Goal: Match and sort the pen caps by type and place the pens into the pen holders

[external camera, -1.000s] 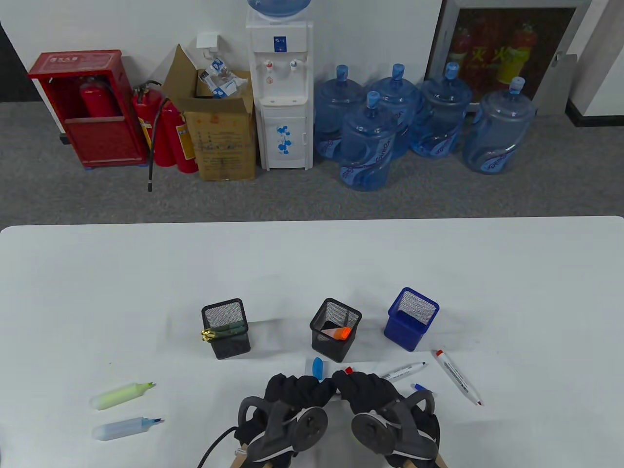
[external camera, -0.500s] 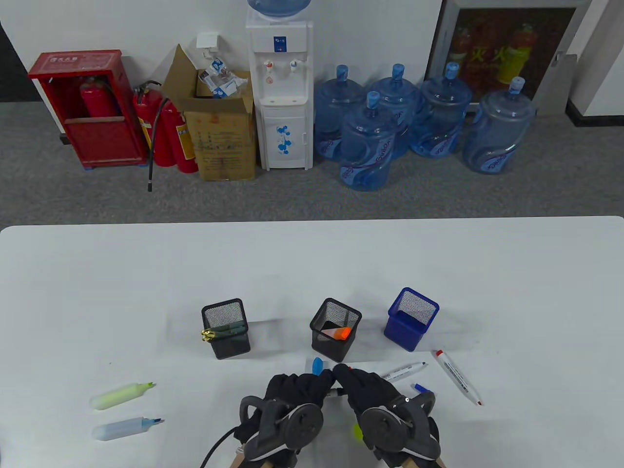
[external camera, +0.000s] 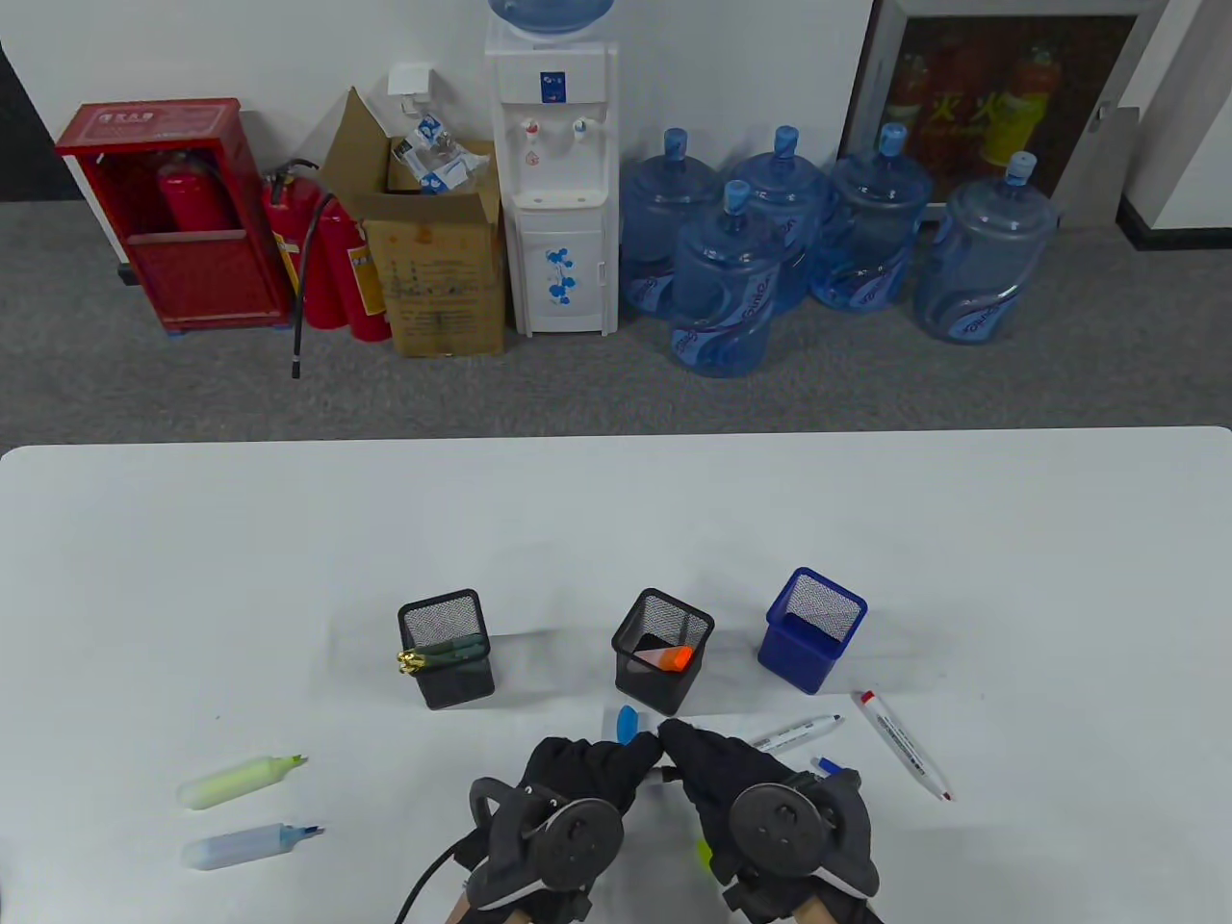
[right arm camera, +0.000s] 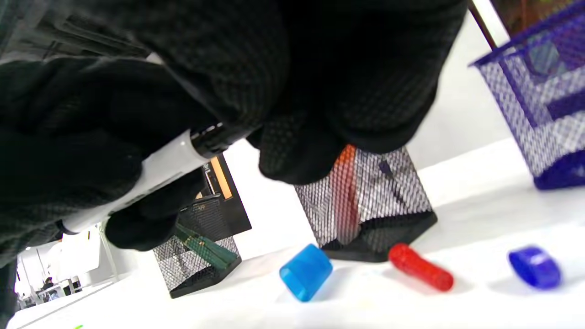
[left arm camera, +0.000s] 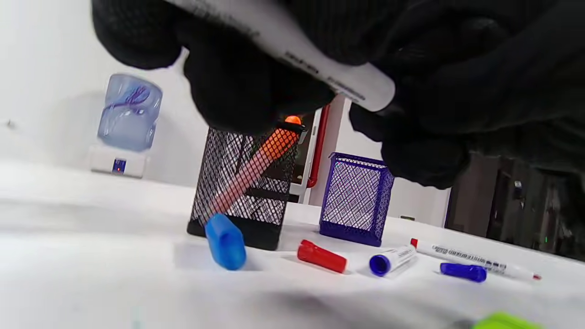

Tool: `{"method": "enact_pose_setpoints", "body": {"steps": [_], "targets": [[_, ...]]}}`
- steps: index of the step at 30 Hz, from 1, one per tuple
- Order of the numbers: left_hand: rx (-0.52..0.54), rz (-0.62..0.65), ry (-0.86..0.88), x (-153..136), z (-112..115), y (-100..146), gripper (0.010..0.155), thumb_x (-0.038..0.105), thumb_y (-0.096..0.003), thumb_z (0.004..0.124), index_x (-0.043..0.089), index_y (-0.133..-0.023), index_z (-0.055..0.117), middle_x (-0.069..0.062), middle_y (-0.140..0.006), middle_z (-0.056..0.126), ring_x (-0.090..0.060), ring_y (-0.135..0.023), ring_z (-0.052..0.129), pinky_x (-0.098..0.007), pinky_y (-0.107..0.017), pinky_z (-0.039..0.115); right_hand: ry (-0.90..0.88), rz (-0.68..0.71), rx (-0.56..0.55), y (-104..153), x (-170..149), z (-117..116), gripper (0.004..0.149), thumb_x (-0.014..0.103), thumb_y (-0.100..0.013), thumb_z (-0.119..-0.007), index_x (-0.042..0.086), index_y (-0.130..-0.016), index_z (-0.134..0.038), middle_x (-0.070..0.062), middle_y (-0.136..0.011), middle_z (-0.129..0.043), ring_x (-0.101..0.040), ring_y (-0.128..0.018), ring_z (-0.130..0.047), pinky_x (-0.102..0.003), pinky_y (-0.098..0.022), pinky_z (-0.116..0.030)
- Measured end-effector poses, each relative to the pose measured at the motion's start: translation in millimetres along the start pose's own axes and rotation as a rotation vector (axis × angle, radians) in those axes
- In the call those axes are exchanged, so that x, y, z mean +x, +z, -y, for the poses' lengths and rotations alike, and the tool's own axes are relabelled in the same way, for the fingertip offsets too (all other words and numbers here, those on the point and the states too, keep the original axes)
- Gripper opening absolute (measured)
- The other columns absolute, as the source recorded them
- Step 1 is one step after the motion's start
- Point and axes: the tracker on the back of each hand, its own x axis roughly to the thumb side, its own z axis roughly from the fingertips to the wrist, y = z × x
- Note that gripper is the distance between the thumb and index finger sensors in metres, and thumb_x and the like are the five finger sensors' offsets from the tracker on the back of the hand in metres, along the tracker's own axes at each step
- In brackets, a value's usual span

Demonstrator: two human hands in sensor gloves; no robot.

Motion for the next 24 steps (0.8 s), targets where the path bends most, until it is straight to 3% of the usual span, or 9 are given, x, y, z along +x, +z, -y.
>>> {"method": "enact_pose_setpoints", "body": {"steps": [6, 10, 12, 17, 24], "targets": [[0.078, 0.059, -0.131, 7.9, -0.9, 2.7, 0.058, 0.029, -0.039, 0.078, 0.034, -0.096, 0.066, 0.007, -0.081, 0.096, -0.023, -0.057, 0.105, -0.051, -0.064, 0.079, -0.104, -0.073, 0.03, -0.3, -5.5, 0.7, 0.055, 0.025, -0.033, -0.087, 0.016, -0.087, -0.082, 0.0, -0.076, -0.103, -0.013, -0.049, -0.114, -0.038, -0.038, -0.104], [-0.049, -0.02, 0.076, -5.7, 0.7, -2.3, 0.059, 0.029, -0.04, 0.075, 0.032, -0.097, 0.061, 0.007, -0.08, 0.097, -0.023, -0.053, 0.106, -0.053, -0.061, 0.08, 0.049, 0.056, -0.026, 3.9, 4.3, 0.4, 0.056, 0.027, -0.032, -0.087, 0.017, -0.087, -0.082, 0.002, -0.076, -0.103, -0.011, -0.049, -0.114, -0.037, -0.039, -0.104], [-0.084, -0.043, 0.182, -12.6, -0.2, -3.2, 0.056, 0.027, -0.0407, 0.075, 0.03, -0.094, 0.061, 0.005, -0.08, 0.097, -0.027, -0.052, 0.105, -0.055, -0.06, 0.079, 0.036, 0.073, -0.03, 4.7, 7.0, 0.1, 0.055, 0.026, -0.033, -0.088, 0.017, -0.087, -0.082, 0.003, -0.076, -0.103, -0.011, -0.05, -0.114, -0.037, -0.04, -0.104], [-0.019, -0.007, 0.091, -8.9, -1.6, 0.0, 0.052, 0.029, -0.0387, 0.078, 0.035, -0.089, 0.065, 0.006, -0.079, 0.097, -0.024, -0.053, 0.107, -0.052, -0.06, 0.081, 0.022, 0.065, -0.016, 2.3, 8.9, 0.7, 0.055, 0.026, -0.032, -0.088, 0.017, -0.086, -0.083, 0.003, -0.075, -0.104, -0.012, -0.049, -0.114, -0.037, -0.039, -0.104], [-0.016, -0.036, 0.077, -7.1, 10.1, 0.9, 0.056, 0.033, -0.042, 0.075, 0.034, -0.095, 0.057, 0.011, -0.086, 0.09, -0.021, -0.066, 0.103, -0.052, -0.067, 0.076, -0.005, 0.016, -0.027, 2.3, -2.3, 1.1, 0.057, 0.028, -0.034, -0.088, 0.02, -0.09, -0.08, 0.003, -0.079, -0.101, -0.011, -0.053, -0.111, -0.036, -0.043, -0.102]]}}
